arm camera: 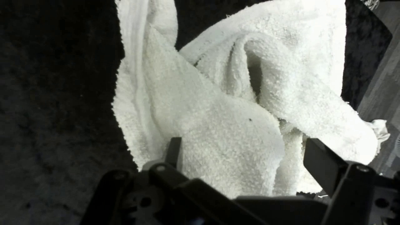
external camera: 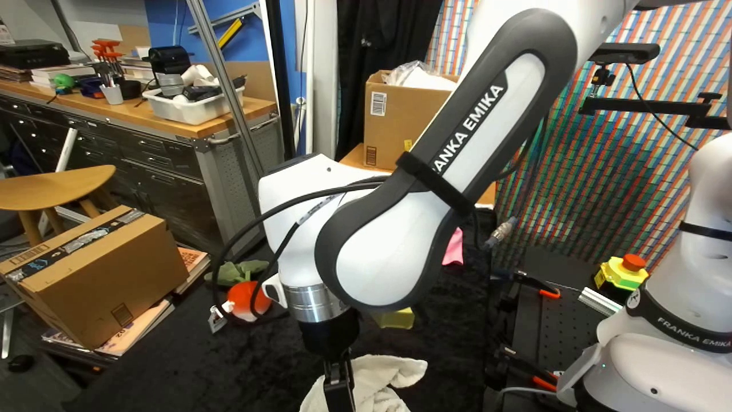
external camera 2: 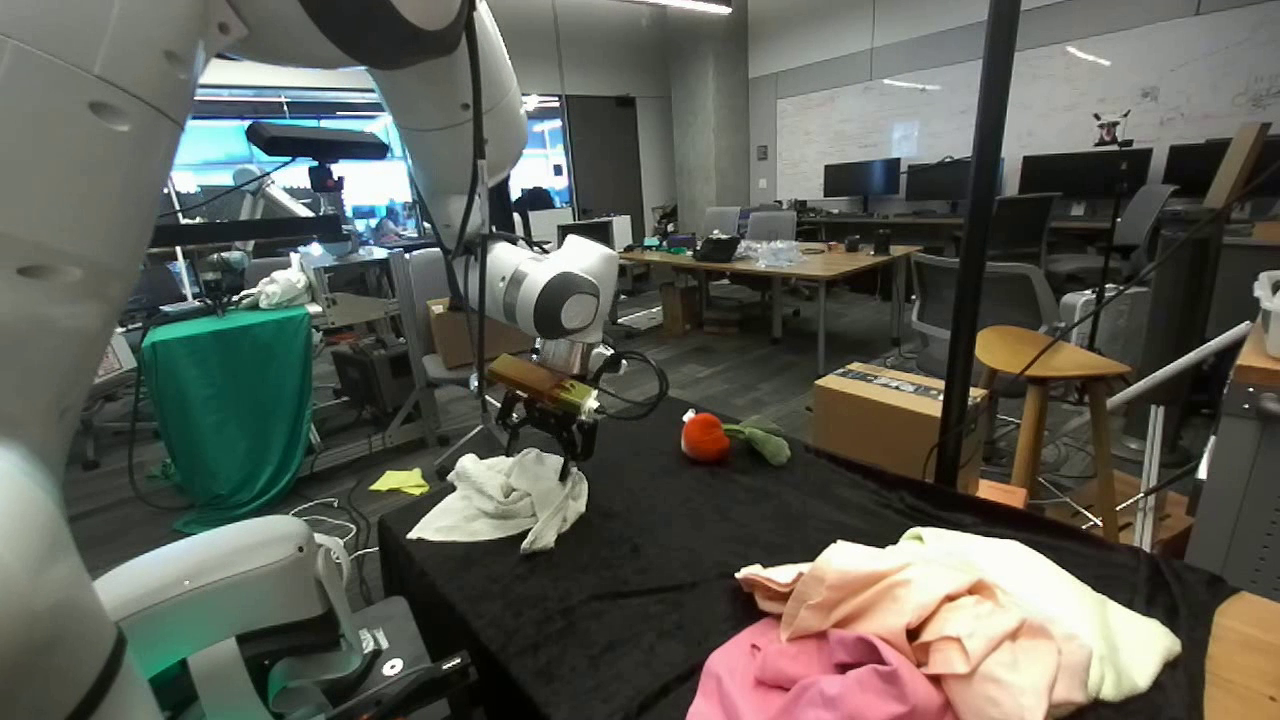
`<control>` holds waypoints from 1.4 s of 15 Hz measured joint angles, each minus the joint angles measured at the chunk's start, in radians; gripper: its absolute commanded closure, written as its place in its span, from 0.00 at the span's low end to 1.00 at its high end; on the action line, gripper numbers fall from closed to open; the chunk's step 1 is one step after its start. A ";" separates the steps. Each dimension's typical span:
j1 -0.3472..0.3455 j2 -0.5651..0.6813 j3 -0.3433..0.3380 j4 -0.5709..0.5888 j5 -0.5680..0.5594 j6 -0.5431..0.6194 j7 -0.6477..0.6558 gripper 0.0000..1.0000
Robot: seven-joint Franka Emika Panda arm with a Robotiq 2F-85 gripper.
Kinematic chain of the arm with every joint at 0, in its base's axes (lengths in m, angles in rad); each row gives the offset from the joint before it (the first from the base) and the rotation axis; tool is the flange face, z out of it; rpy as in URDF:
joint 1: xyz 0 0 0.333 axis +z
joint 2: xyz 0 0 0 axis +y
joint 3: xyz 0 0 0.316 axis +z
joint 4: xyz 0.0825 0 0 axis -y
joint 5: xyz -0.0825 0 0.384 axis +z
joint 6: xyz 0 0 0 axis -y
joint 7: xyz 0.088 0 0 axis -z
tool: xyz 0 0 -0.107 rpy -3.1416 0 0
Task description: Pile the t-shirts, towels and radish on the right side of the table
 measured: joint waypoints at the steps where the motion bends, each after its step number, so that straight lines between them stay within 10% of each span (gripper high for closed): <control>1: -0.004 0.000 -0.003 0.000 0.000 -0.004 -0.008 0.00; 17: 0.026 0.026 0.003 0.034 -0.004 -0.025 -0.029 0.00; 19: 0.033 0.036 -0.004 0.038 -0.005 -0.024 -0.025 0.27; 21: 0.034 0.047 -0.008 0.045 -0.005 -0.024 -0.021 0.31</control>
